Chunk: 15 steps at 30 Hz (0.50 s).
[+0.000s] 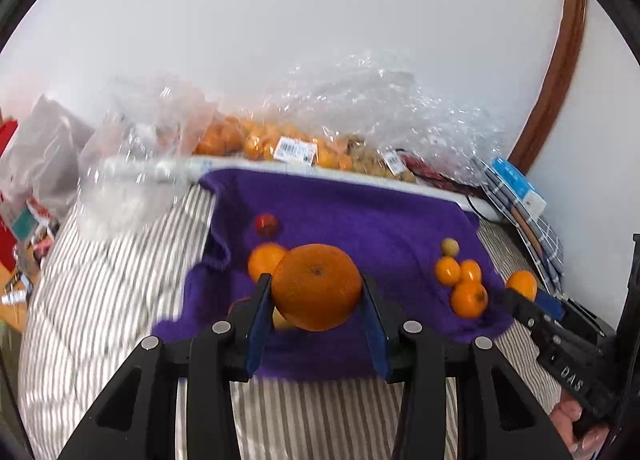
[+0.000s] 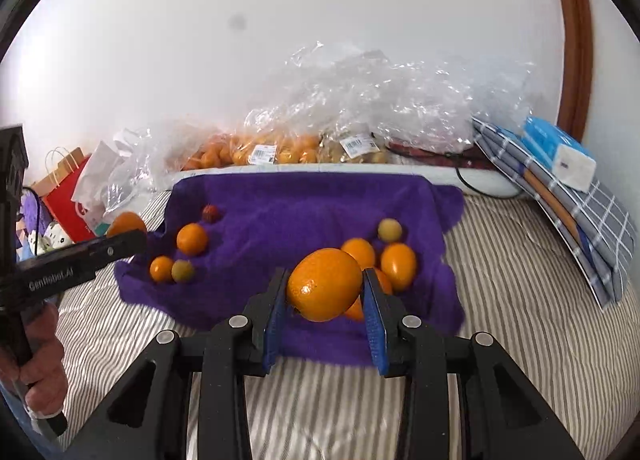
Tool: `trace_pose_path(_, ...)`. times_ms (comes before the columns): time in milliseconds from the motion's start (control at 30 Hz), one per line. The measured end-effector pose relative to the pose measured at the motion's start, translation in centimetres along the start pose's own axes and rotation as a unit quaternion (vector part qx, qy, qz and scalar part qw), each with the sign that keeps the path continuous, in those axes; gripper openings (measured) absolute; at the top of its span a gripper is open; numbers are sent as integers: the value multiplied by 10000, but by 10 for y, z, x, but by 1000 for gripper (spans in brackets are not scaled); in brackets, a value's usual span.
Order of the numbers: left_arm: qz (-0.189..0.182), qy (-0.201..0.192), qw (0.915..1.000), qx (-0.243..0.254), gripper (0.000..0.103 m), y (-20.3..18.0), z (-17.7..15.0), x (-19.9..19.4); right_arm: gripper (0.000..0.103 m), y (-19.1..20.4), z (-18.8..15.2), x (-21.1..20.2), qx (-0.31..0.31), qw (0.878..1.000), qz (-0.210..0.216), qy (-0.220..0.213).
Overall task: Organize fruits
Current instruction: 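Carry both oranges over the purple towel, then lower both oranges onto the towel and open both grippers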
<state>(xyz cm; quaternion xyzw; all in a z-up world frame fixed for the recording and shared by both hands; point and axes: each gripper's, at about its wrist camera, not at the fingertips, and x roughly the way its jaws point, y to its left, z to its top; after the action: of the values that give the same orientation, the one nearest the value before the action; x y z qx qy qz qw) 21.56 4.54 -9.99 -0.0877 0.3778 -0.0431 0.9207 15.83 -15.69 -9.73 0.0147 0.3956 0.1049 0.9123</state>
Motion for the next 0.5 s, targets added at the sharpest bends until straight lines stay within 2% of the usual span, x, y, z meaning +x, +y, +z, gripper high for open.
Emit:
trace_pose_path(200, -10, 36, 10000, 88, 40, -2, 22, 30, 36, 15, 14, 31, -246, 9997, -21, 60)
trace_pose_path(500, 14, 415, 9991, 109, 40, 4, 33, 79, 36, 19, 1, 64, -282, 9990, 68, 345)
